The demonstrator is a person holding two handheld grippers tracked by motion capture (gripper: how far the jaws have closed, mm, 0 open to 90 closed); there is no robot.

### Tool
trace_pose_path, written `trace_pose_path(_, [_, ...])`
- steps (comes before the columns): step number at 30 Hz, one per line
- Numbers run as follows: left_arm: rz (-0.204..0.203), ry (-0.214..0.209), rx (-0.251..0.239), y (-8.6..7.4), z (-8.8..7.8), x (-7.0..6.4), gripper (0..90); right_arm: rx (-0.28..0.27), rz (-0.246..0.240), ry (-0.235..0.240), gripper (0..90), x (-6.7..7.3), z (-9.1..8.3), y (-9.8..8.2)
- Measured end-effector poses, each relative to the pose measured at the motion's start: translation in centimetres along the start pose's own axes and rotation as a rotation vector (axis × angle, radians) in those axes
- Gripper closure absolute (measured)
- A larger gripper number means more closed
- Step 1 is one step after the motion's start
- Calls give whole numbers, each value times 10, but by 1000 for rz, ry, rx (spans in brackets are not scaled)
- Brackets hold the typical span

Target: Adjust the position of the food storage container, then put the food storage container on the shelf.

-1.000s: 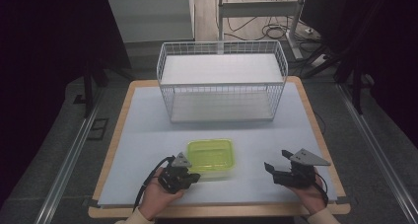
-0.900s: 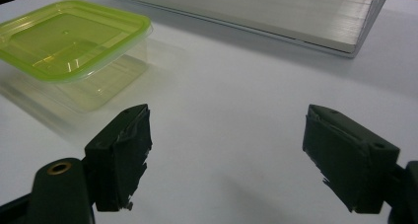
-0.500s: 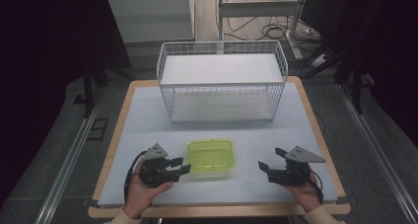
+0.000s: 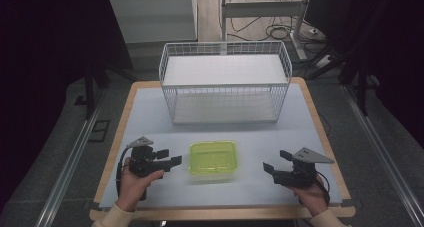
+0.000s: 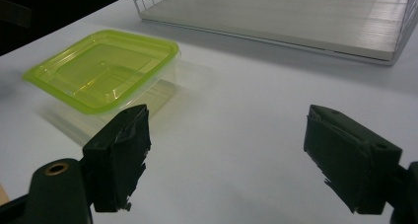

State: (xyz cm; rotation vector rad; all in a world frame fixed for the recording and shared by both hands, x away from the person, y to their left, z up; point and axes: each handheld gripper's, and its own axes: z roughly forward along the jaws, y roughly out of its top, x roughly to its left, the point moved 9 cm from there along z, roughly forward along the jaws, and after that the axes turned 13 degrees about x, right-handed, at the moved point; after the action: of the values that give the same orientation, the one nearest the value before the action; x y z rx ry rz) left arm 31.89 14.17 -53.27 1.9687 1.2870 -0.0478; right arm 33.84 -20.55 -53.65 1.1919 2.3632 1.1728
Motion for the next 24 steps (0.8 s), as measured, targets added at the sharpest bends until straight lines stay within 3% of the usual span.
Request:
trace_pose_path(3, [-20,-3,2,1,1,2,312,-2,6,2,178,0,-3,-2])
trace_pose_path(9, [-6,-6,16,1,3,1,307,-1,10,17,179,3,-5,-1])
trace_pose_path(14, [9,19,8,3,1,0,298,23,51,69,210,8,-4,7])
trace_pose_path(18, [8,5,11,4,1,-2,294,35,76,103,228,11,-1,12])
trace_pose_path(20, [0,-7,20,3,2,-4,294,51,108,153,264,16,4,17])
trace_pose_path(24, [-3,-30,24,5,2,-8,293,84,108,166,278,21,11,22])
